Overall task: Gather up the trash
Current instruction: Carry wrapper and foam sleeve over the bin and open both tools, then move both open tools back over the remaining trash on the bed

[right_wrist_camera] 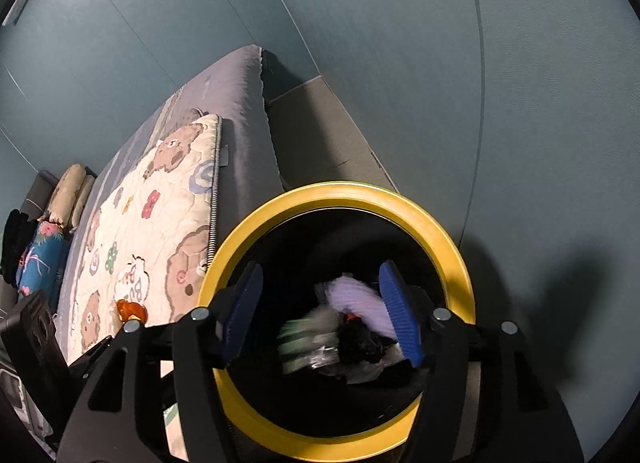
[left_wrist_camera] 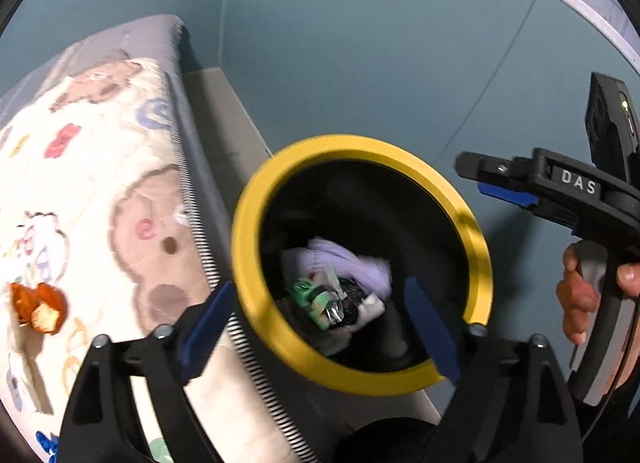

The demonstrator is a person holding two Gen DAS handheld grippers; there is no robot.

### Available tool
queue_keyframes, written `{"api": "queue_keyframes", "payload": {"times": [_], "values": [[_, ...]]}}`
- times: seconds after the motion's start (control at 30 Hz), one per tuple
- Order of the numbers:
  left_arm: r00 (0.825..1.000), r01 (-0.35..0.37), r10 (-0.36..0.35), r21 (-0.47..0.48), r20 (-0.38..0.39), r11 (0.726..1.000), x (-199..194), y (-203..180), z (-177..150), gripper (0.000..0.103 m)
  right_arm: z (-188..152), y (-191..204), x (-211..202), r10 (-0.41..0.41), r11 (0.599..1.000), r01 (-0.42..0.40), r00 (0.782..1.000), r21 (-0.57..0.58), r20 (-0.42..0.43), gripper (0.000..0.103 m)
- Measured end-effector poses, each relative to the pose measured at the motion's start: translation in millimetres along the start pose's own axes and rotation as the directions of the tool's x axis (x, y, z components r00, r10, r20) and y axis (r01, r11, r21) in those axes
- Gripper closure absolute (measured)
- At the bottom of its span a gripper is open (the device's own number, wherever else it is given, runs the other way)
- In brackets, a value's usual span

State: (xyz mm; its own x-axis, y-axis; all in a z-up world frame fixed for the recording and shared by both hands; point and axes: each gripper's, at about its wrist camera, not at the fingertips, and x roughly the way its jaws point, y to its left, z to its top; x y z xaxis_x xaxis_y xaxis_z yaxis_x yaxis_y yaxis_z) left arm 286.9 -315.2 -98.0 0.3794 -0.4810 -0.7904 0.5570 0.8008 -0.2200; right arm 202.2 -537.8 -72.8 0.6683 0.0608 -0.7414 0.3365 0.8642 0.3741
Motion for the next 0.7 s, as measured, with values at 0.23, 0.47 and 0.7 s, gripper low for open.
{"api": "queue_keyframes", "payload": {"times": [0.23,0.47,0.7], "values": [[0.995,-0.059,0.064,-0.054,0.083,0.997,-41.8,37.0,-17.8,0.009,-10.4,22.2,-8.7,0.041,0.998,-0.041,0.999,-0.041,-0.007,0.037],[0.981,-0.133,0.147,-0.113,0.126,0.985,-85.1,83.8,-40.3,0.009,-23.6,72.5,-8.5,0.105,0.986,-0.108,0.994,-0.127,-0.03,0.037],[0.959,-0.218,0.243,-0.174,0.145,0.96,-126.0,129.8,-69.2,0.008,-42.8,136.9,1.6,0.167,0.96,-0.181,0.983,-0.214,-0.082,0.036]]}}
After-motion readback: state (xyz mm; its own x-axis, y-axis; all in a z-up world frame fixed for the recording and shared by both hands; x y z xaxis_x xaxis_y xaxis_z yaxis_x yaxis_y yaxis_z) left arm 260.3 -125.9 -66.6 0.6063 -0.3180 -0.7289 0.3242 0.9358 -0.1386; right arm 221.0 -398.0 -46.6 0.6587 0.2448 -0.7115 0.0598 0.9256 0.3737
